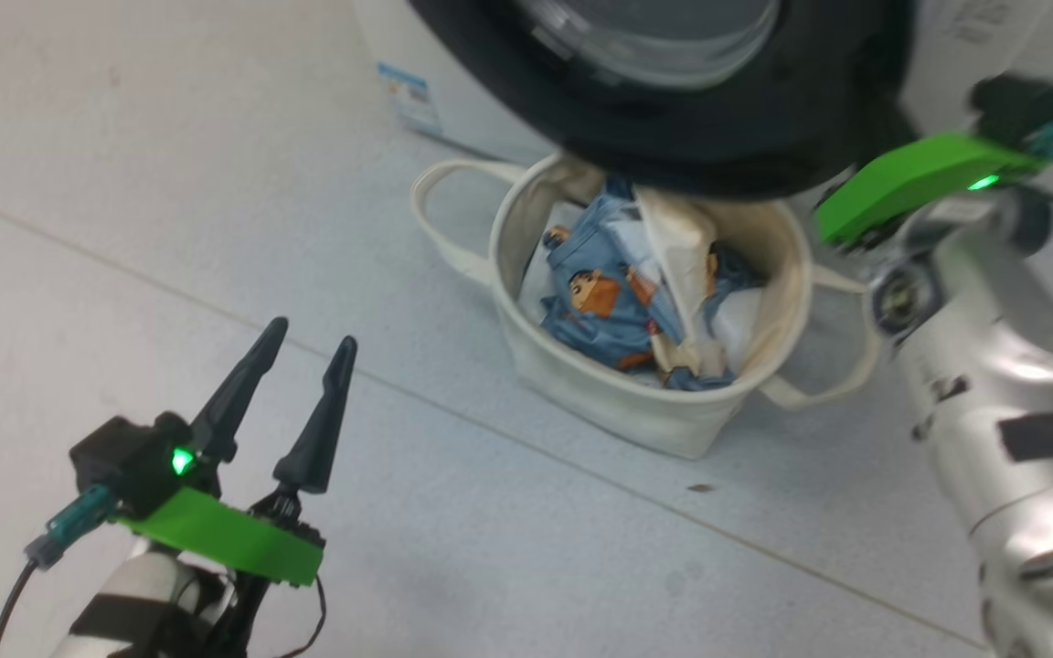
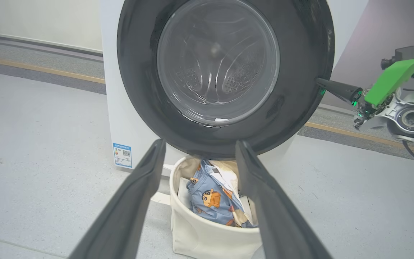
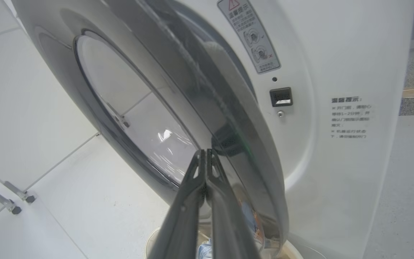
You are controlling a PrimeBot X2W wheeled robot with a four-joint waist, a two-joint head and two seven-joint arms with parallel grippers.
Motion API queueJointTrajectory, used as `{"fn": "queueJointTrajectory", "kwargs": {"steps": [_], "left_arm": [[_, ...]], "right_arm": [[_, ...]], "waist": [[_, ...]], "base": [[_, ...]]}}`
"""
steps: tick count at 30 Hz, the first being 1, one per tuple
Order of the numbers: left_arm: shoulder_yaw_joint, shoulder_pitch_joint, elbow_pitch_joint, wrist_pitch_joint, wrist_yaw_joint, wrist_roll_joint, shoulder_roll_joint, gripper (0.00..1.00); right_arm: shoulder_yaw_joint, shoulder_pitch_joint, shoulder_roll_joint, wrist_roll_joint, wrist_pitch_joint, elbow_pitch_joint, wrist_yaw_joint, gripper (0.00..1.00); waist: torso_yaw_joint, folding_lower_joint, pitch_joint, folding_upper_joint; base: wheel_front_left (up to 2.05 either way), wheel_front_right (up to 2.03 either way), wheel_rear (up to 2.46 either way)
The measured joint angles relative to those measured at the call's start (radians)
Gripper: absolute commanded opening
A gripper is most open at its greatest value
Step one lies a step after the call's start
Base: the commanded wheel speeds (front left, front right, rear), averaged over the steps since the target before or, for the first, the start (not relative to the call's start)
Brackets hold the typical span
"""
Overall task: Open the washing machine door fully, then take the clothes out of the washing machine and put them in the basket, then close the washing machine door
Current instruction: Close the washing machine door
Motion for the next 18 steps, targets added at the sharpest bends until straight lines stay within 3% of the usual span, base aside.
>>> {"fn": "queueJointTrajectory", "kwargs": {"steps": [6, 18], "left_arm": [[-0.029, -0.039, 0.002, -0.002, 0.0, 0.0, -0.018, 1.0], [-0.059, -0.071, 0.024, -0.005, -0.001, -0.009, -0.034, 1.0]], "right_arm": [[-0.126, -0.088, -0.053, -0.044, 0.0, 0.047, 0.0, 0.0], [-0.281, -0.173, -0.093, -0.111, 0.0, 0.089, 0.0, 0.0]], "waist": [[0.045, 0.0, 0.053, 0.0], [0.088, 0.0001, 0.067, 0.0]], "base": [[0.0, 0.0, 0.0], [0.0, 0.0, 0.0]]}}
